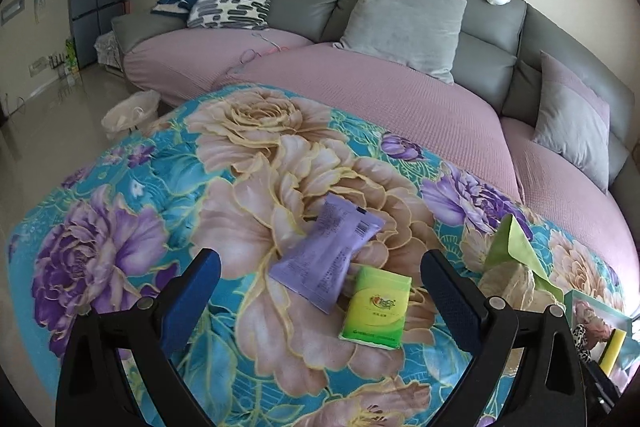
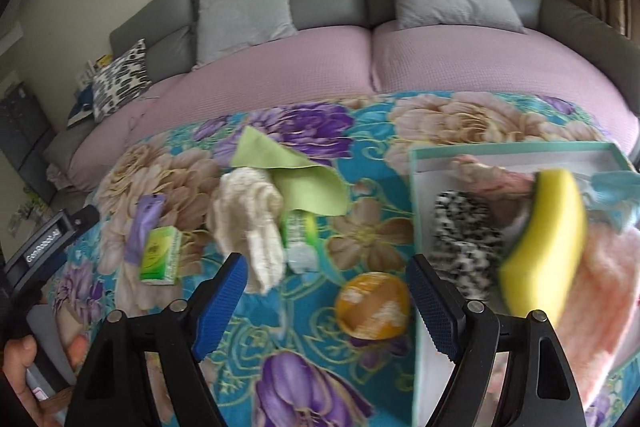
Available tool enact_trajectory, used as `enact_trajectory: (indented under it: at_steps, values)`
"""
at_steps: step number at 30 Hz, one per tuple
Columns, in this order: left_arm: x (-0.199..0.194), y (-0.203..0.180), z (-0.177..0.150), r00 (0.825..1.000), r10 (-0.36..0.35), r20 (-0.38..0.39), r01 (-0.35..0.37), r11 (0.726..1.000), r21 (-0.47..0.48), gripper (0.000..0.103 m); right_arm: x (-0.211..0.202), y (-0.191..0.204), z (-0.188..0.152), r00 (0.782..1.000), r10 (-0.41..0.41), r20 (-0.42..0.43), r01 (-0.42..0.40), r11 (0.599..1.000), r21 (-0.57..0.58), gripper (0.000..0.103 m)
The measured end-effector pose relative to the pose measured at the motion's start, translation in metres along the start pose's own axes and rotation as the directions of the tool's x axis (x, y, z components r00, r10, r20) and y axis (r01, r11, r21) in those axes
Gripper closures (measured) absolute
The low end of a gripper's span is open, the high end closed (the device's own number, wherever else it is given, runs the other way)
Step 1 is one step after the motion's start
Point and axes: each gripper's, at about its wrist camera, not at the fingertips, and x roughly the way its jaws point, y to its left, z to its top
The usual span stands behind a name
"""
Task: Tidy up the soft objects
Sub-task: 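Move both tools back toward the remaining pile, then grasp the purple packet with the left tool while the right tool grasps the cream lace cloth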
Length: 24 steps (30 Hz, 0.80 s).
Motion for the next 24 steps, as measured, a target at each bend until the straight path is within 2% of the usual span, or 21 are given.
enact_trajectory:
  at_steps: [3,9,12,17,20,24]
  values:
    - [0.011,-0.002,-0.003,0.999,-0.026,-0.034,0.026,1.000,0.007,0.003,0.008,0.015,0.000,1.000,0.028,0.005,-0.028,0.999,-0.024,0.019]
    - [0.032,0.005,-0.003,0.999,0.001,-0.054,-0.001,1.000,0.003,0.003,0.017,0.032,0.001,0.998,0.052,0.025,-0.051,0.997,-0.051,0.020]
    - [0.045,0.004,-0.001,0.996,0.022,-0.081,-0.018,0.999,0.044,0.003,0.020,0.036,0.002,0.997,0.065,0.033,-0.063,0.997,-0.054,0.025]
    - [0.066,0.004,0.002,0.994,0.058,-0.096,-0.048,0.994,0.102,0.003,0.026,0.039,0.005,0.997,0.066,0.039,-0.064,0.997,-0.045,0.050]
    - [0.077,0.009,0.002,0.992,0.055,-0.115,-0.044,0.995,0.093,0.003,0.029,0.041,0.005,0.998,0.062,0.033,-0.060,0.997,-0.045,0.065]
    - [0.089,0.014,0.001,0.990,0.033,-0.138,-0.024,0.997,0.070,0.003,0.034,0.040,0.005,0.998,0.060,0.019,-0.060,0.998,-0.034,0.081]
